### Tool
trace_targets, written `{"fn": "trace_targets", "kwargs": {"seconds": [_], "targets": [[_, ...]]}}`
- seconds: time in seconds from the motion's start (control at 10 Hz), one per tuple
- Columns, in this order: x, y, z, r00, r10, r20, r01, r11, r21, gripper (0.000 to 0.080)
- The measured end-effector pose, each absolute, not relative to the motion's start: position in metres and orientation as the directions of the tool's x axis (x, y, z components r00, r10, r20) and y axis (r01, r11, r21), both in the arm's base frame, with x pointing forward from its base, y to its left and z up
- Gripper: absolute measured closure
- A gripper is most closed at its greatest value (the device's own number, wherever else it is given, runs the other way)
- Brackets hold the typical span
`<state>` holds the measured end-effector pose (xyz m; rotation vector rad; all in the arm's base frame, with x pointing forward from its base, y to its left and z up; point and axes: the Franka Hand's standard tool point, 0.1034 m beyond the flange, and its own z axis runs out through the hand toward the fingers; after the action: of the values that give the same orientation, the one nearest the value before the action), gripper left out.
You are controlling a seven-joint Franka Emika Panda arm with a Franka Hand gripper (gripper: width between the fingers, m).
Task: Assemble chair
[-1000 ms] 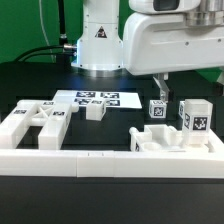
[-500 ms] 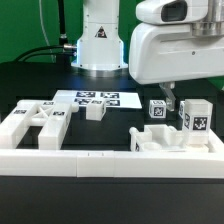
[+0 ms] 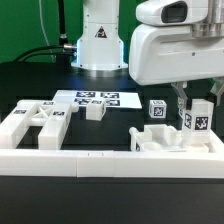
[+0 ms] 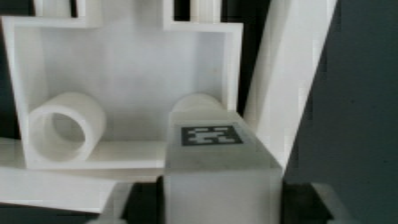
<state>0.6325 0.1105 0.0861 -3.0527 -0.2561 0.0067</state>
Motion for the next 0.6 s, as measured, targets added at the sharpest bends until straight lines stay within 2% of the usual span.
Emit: {"fn": "trace_targets", "kwargs": {"seconds": [0.2,0.6], "targets": [[0.6324,0.1107,0.086,0.989,0.146,0.001,0.146,-0.986,-0.079,0.0515],[0.636,0.1145,0.0853,0.945,-0.327,-0.001,-0.324,-0.937,-0.129,0.0515]]}}
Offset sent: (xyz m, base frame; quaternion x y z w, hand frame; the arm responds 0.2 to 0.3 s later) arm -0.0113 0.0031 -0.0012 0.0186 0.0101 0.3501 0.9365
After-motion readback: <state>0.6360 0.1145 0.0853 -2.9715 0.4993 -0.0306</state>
